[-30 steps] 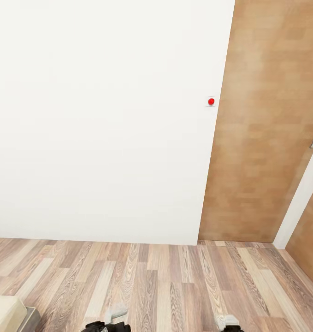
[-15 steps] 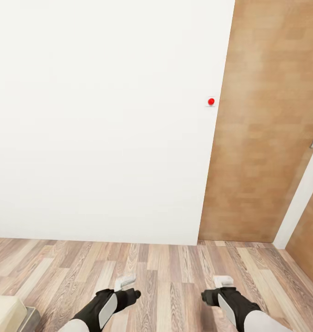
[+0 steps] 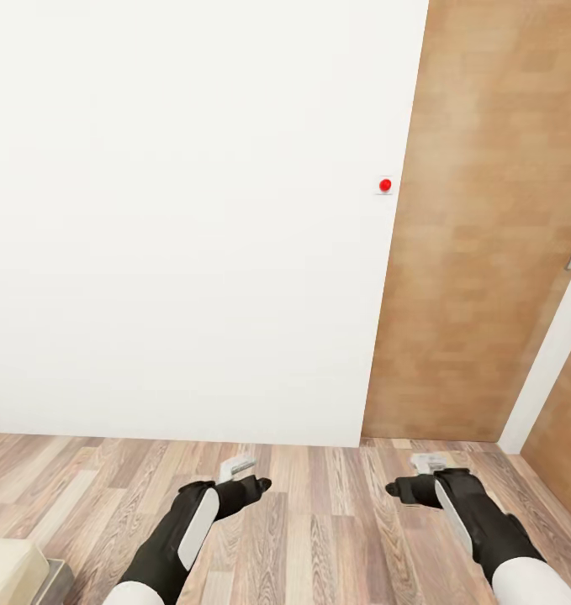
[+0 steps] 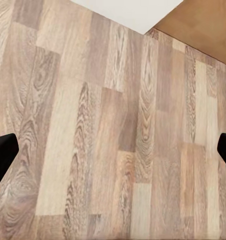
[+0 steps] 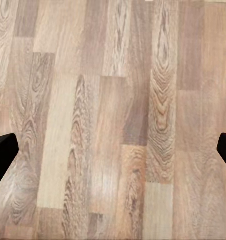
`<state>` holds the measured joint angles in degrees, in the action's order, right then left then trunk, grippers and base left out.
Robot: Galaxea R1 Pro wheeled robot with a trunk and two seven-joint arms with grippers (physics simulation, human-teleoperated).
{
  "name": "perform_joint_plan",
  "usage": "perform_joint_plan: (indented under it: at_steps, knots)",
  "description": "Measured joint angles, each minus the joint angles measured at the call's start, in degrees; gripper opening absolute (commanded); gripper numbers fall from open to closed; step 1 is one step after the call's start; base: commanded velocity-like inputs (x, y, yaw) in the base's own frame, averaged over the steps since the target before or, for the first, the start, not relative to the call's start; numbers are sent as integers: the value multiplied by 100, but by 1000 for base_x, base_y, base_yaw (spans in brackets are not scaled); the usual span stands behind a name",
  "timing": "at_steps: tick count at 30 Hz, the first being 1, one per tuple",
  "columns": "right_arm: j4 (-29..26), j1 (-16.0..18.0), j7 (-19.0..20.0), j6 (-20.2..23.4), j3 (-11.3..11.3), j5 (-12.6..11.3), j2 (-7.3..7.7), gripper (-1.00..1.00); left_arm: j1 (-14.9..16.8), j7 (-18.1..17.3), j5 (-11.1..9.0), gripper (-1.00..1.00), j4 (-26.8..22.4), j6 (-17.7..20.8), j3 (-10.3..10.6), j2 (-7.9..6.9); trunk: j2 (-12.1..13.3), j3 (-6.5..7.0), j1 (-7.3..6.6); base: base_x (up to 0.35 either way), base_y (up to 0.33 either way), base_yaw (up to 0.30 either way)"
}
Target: Put all the toys in the child's room - the three board games (two on the bed and one on the table), the two jigsaw puzzles on the table, and the tennis ball on the table - inside the toy box on the table in the child's room.
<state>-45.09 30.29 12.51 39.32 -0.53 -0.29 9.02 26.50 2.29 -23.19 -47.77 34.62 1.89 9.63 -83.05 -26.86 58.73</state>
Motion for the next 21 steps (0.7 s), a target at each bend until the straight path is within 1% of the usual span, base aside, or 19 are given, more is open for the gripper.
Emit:
perform_joint_plan:
  at_steps: [1, 3, 4, 6, 7, 9, 10, 12, 13, 15, 16, 19, 20, 21]
  knots:
    - [-11, -4, 9, 5, 0, -2, 3, 100, -5, 1, 1, 100, -11, 4, 2, 0, 1, 0, 0, 0, 0, 0]
    - [-667, -196, 485, 234, -4, 11, 193, 100, -350, 65, -129, 100, -721, 182, 169, 3, 0, 0, 0, 0, 0, 0]
    - [-678, -200, 493, 237, -4, 11, 196, 100, -356, 66, -127, 100, -733, 184, 172, 3, 1, 0, 0, 0, 0, 0]
    - [-1177, -355, 814, 384, -9, 17, 367, 100, -695, 128, -259, 100, -1333, 290, 353, 0, 0, 0, 0, 0, 0, 0]
    - [-1185, -358, 819, 387, -9, 15, 370, 100, -701, 129, -257, 100, -1342, 292, 356, 0, 1, 0, 0, 0, 0, 0]
    - [-1511, -471, 1036, 481, -12, 11, 521, 100, -948, 165, -395, 100, -1779, 358, 508, -11, 0, 0, 0, 0, 0, 0]
    - [-1516, -473, 1039, 483, -12, 10, 523, 100, -951, 166, -393, 100, -1786, 360, 511, -12, 1, 0, 0, 0, 0, 0]
    - [-1725, -547, 1184, 539, -16, 0, 651, 100, -1113, 179, -519, 100, -2101, 399, 619, -20, 0, 0, 0, 0, 0, 0]
    - [-1728, -548, 1186, 540, -16, -3, 653, 100, -1115, 179, -517, 100, -2106, 399, 621, -21, 1, 0, 0, 0, 0, 0]
    - [-1861, -597, 1300, 571, -26, -10, 755, 100, -1229, 171, -610, 100, -2307, 423, 711, -31, 1, 0, 0, 0, 0, 0]
    - [-1863, -598, 1302, 572, -26, -12, 756, 100, -1231, 171, -609, 100, -2310, 423, 712, -31, 1, 0, 0, 0, 0, 0]
    - [-1980, -668, 1508, 588, -41, -23, 848, 100, -1332, 158, -697, 100, -2440, 414, 805, -41, 1, 0, 0, 0, 0, 0]
    - [-1981, -669, 1511, 588, -42, -24, 849, 100, -1333, 158, -697, 100, -2441, 413, 806, -41, 1, 0, 0, 0, 0, 0]
    - [-2005, -691, 1598, 590, -52, -26, 869, 100, -1353, 156, -724, 100, -2436, 384, 827, -43, 1, 0, 0, 0, 0, 0]
